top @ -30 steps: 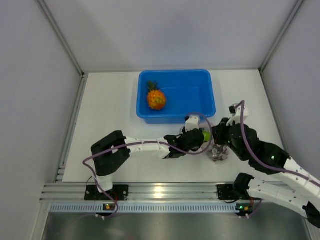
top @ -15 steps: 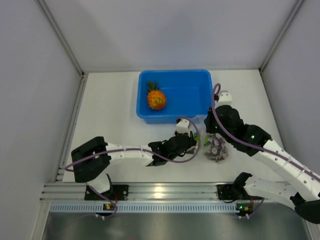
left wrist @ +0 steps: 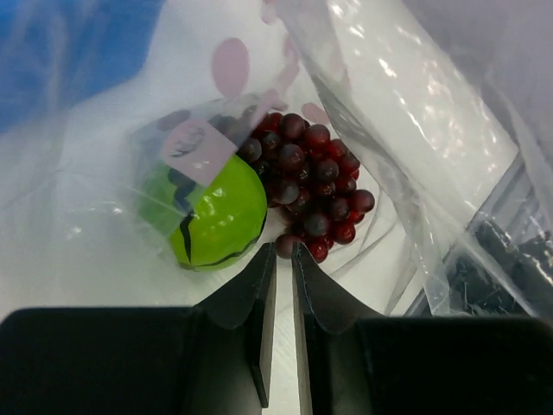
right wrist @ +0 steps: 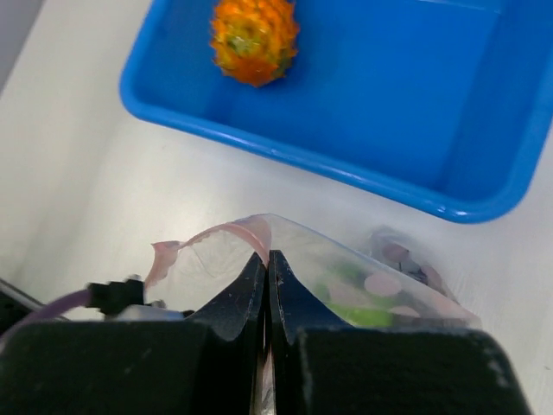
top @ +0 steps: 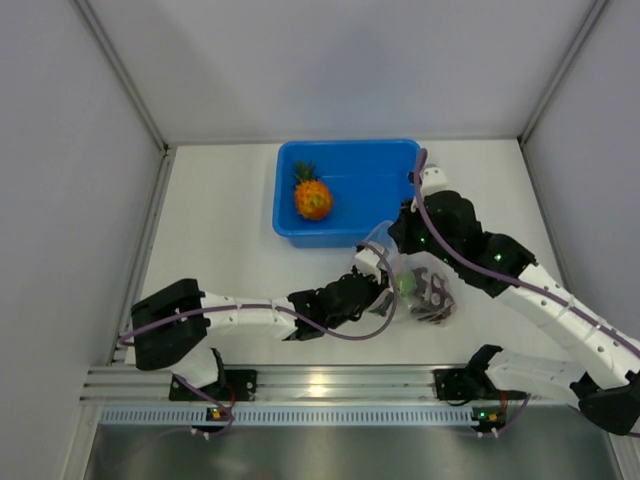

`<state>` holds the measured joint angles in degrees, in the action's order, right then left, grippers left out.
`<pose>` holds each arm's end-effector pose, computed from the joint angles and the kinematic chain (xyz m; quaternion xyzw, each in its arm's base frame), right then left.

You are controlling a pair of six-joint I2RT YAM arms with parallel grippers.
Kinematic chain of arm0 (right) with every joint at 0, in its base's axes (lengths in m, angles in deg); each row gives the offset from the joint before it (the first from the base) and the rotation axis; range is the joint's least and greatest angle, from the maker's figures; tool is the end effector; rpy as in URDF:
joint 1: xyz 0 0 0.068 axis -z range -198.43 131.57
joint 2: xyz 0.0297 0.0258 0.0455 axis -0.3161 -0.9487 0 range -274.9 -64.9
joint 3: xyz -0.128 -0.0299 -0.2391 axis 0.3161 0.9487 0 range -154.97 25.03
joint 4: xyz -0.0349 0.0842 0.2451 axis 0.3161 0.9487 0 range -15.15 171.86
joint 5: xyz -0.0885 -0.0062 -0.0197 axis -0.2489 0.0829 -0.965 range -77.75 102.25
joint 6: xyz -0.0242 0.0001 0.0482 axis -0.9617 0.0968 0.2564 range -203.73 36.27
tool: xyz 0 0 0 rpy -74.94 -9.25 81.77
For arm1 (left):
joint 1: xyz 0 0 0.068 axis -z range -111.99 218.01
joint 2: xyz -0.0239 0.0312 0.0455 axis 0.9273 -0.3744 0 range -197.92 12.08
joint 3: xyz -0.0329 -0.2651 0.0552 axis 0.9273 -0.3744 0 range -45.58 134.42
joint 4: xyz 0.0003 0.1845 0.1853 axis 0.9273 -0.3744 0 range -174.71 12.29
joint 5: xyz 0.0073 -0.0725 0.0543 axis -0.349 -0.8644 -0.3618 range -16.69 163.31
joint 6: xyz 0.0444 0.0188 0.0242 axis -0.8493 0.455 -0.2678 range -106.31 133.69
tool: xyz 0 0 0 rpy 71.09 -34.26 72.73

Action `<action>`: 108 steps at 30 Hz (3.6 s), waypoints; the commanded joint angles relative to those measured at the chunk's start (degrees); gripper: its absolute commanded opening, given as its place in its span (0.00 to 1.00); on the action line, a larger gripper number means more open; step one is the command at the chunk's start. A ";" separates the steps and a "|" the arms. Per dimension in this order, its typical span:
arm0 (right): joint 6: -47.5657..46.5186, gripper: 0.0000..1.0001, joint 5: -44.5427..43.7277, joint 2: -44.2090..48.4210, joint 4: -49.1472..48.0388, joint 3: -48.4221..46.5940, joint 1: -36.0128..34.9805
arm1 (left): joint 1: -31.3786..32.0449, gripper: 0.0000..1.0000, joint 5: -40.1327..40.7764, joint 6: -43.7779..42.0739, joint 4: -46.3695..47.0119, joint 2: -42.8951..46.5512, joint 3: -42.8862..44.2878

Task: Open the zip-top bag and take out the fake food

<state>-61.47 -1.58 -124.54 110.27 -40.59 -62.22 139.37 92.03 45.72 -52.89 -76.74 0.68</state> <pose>0.1637 0.1451 0.3732 -0.1005 0.8535 0.1857 0.4764 0.1189 -0.3168 0.2231 0.1778 0.7827 -0.3750 0.4638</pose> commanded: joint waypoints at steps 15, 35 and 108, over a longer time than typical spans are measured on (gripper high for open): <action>-7.32 0.00 12.51 13.93 -11.52 4.98 0.99 | -0.16 0.23 1.49 -6.30 -3.53 -4.61 4.89; 11.48 0.00 27.36 21.40 -10.81 8.84 0.90 | -3.41 0.59 15.12 9.98 -40.10 3.72 18.07; -6.26 0.00 -0.84 9.64 2.28 1.65 0.99 | -3.24 0.00 -0.79 5.85 -44.86 -5.32 21.68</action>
<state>-63.94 2.68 -112.54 112.09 -32.94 -61.69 135.13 91.41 52.98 -101.50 -86.29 23.59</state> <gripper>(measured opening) 0.008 0.187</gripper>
